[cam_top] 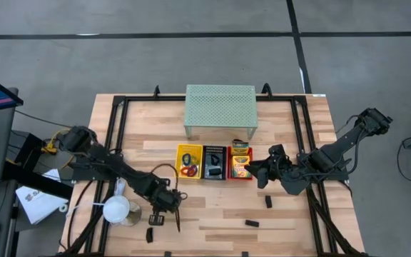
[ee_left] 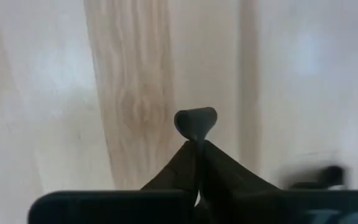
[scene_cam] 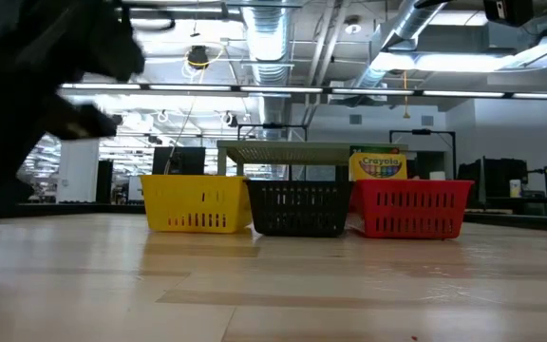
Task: Pick & Place Office Desk Supplies
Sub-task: Put the black rubber band into the black bin
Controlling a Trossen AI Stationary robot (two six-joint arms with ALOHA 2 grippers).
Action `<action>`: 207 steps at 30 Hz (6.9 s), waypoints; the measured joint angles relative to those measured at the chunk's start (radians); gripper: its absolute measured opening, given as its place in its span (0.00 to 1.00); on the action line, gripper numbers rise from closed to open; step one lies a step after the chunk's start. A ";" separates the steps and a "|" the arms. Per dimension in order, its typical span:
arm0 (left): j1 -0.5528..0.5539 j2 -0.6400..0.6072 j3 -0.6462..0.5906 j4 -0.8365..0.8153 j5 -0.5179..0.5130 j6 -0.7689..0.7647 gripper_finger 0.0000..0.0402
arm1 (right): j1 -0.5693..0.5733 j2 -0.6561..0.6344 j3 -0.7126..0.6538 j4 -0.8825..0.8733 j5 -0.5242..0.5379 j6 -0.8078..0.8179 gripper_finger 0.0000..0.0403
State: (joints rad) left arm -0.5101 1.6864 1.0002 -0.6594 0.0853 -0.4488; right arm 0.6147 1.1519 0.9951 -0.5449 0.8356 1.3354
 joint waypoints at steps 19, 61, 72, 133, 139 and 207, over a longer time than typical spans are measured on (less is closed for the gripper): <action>0.276 -0.191 0.002 0.586 -0.199 -0.058 0.00 | 0.000 0.000 0.000 0.000 0.004 -0.009 0.43; 0.489 0.132 0.131 0.552 -0.239 -0.022 0.47 | -0.022 0.000 0.000 0.007 0.004 0.000 0.43; 0.484 0.132 0.131 0.559 -0.209 0.041 0.52 | -0.022 0.000 0.000 0.006 0.004 -0.001 0.43; -0.170 0.130 0.131 -0.028 0.342 -0.051 0.95 | -0.032 0.000 0.000 -0.024 -0.011 -0.061 0.43; -0.166 0.130 0.131 -0.031 0.258 -0.107 0.91 | -0.033 0.000 0.000 -0.031 -0.016 -0.061 0.43; -0.224 0.124 0.064 0.096 0.115 -0.259 0.01 | 0.000 0.000 0.000 -0.031 0.003 -0.061 0.43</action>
State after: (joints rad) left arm -0.7343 1.8100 1.0637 -0.5636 0.2001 -0.7076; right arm 0.6148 1.1519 0.9947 -0.5758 0.8391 1.2744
